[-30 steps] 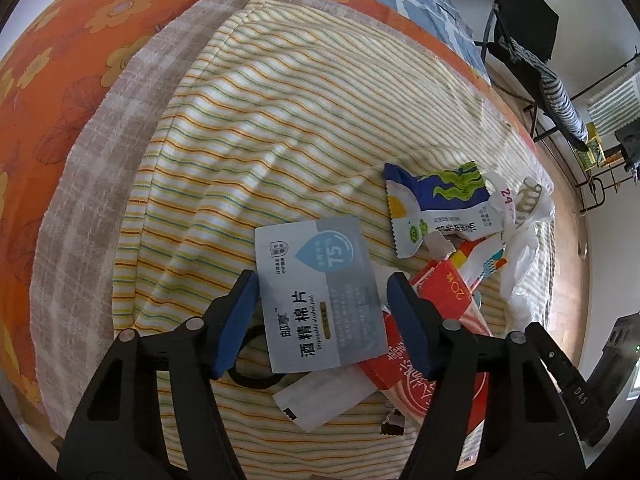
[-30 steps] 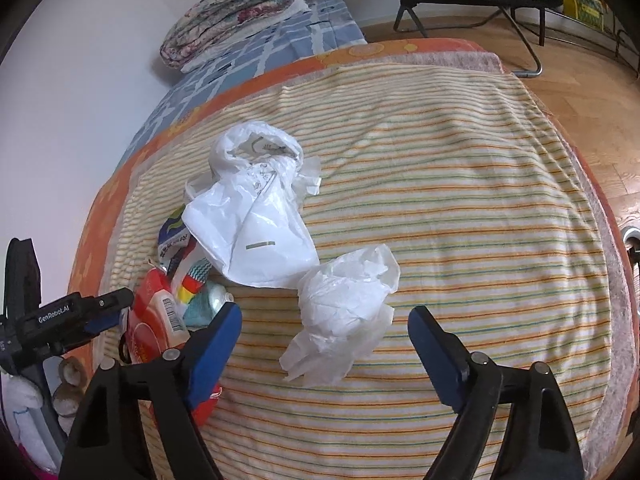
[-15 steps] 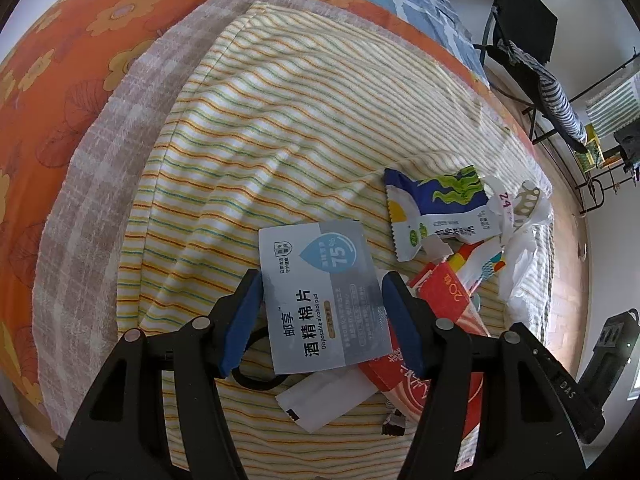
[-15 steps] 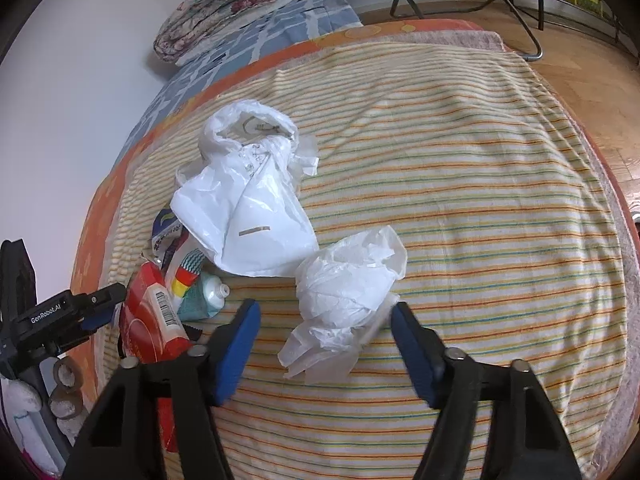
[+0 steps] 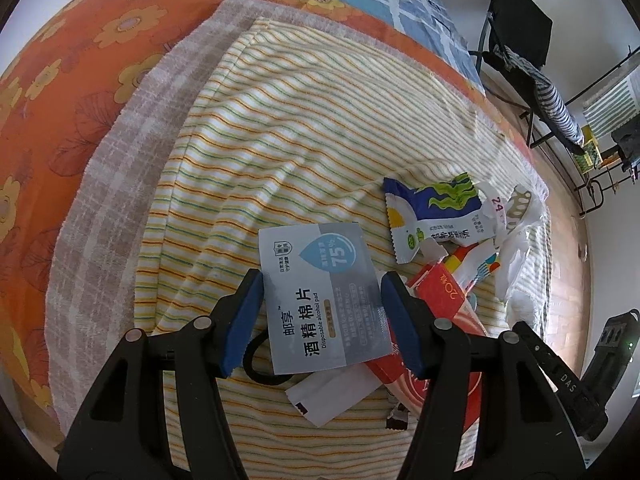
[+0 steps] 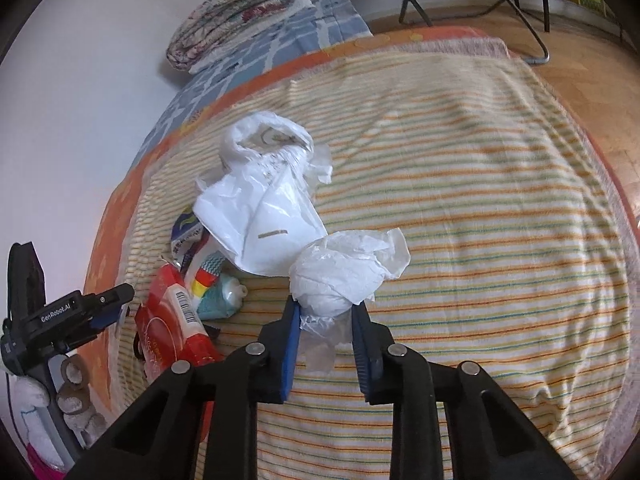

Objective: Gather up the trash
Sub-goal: 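Carry the tissue in the right tool while the left tool carries the wipes packet to the basket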

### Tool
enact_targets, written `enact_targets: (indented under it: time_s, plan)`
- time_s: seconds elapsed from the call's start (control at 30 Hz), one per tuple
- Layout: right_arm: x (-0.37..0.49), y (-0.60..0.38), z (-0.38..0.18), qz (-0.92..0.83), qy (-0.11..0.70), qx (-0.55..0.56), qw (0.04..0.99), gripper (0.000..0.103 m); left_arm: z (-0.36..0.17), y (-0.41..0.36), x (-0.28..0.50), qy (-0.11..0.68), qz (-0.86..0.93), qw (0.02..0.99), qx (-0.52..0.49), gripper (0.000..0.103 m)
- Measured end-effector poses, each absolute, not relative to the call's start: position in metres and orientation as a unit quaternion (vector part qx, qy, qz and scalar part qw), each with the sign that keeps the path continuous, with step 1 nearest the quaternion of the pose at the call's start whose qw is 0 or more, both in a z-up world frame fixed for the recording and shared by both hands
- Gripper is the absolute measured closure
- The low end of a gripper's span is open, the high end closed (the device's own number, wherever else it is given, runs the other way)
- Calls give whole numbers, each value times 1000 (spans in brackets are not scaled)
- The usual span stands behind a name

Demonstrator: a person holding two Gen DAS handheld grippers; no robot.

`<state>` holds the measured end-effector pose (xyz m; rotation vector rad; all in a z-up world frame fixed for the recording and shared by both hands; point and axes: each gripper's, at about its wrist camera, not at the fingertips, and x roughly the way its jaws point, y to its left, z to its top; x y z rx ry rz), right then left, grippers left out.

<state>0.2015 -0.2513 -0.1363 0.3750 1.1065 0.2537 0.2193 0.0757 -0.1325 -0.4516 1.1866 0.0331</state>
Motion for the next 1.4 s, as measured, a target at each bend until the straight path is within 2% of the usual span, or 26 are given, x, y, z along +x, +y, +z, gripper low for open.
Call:
enact_targets:
  time_s: [0.5, 0.9, 1.4]
  plan:
    - [166, -258, -93, 134, 471, 145, 860, 81, -96, 81, 191, 525, 3, 829, -195, 41]
    - [95, -235, -48, 196, 429, 87, 877, 81, -61, 65, 134, 501, -33, 851, -155, 41]
    - [6, -208, -53, 273, 430, 53, 859, 80, -67, 19, 35, 501, -92, 855, -99, 41]
